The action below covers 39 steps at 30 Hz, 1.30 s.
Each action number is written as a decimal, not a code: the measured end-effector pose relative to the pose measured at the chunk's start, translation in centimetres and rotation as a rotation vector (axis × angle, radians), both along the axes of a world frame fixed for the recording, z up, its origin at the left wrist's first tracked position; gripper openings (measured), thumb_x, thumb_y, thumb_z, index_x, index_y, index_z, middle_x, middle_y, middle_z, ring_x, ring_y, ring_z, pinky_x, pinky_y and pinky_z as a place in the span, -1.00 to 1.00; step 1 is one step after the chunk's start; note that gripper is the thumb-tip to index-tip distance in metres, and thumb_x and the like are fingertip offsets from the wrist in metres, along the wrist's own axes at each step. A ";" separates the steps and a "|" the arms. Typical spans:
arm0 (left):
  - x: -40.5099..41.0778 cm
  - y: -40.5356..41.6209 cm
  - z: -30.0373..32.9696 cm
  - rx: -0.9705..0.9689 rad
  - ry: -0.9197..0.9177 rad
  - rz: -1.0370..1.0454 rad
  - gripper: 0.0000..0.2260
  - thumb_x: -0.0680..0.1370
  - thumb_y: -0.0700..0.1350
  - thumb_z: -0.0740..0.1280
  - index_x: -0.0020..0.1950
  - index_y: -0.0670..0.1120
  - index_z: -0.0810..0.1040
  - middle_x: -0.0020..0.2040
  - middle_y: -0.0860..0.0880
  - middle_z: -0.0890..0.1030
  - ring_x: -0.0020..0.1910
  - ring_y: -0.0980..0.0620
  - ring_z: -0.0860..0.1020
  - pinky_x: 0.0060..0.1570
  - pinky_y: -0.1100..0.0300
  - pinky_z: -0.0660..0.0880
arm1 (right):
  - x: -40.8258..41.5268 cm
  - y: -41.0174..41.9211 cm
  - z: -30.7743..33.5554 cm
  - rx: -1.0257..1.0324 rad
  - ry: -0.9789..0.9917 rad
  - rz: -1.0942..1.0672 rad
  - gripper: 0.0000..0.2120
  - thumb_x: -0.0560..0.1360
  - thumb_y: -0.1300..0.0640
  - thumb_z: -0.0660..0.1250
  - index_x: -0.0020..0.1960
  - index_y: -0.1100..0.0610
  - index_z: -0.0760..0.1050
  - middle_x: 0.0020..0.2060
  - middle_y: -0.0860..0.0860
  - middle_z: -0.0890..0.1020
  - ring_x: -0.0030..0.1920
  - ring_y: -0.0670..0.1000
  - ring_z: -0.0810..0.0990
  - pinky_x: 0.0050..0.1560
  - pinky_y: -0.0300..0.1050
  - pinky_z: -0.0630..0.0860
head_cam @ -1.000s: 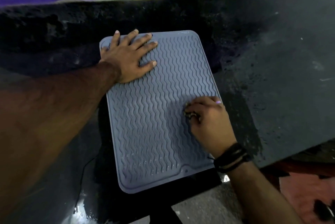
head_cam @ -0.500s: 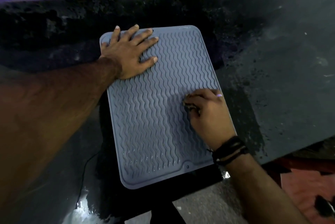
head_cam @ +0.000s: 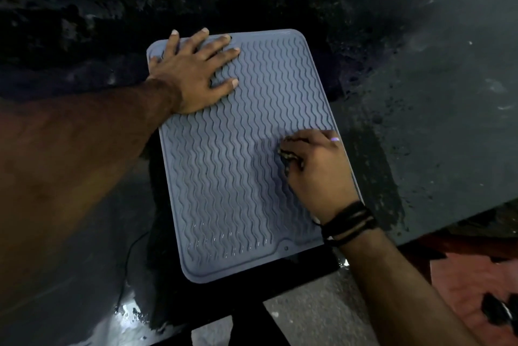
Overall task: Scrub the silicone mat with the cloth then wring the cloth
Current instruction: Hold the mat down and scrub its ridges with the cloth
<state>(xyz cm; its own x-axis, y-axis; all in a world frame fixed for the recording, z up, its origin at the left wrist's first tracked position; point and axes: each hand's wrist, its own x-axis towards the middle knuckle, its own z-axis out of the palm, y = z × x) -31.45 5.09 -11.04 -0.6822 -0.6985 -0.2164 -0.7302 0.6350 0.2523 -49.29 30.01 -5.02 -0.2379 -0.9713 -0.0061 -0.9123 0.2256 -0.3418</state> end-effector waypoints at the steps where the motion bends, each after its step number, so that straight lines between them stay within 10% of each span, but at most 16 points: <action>1: 0.0 0.0 0.0 0.001 0.001 -0.003 -0.18 0.47 0.67 -0.21 0.70 0.43 -0.13 0.76 0.29 -0.15 0.77 -0.04 -0.21 0.54 -0.61 -0.03 | -0.1 1.0 0.1 -0.012 -0.005 0.001 -0.71 0.31 0.26 0.31 -0.05 0.11 0.70 -0.03 0.04 0.68 0.00 0.20 0.59 0.08 0.07 0.50; 39: 0.4 -0.9 -1.1 -0.014 0.010 -0.017 -0.22 0.49 0.69 -0.19 0.68 0.48 -0.18 0.77 0.27 -0.16 0.77 -0.11 -0.20 0.48 -0.68 -0.02 | 0.9 10.4 1.1 0.078 -0.020 -0.012 -0.71 0.30 0.29 0.32 -0.05 0.07 0.68 -0.01 -0.01 0.66 0.06 0.13 0.52 0.03 0.06 0.52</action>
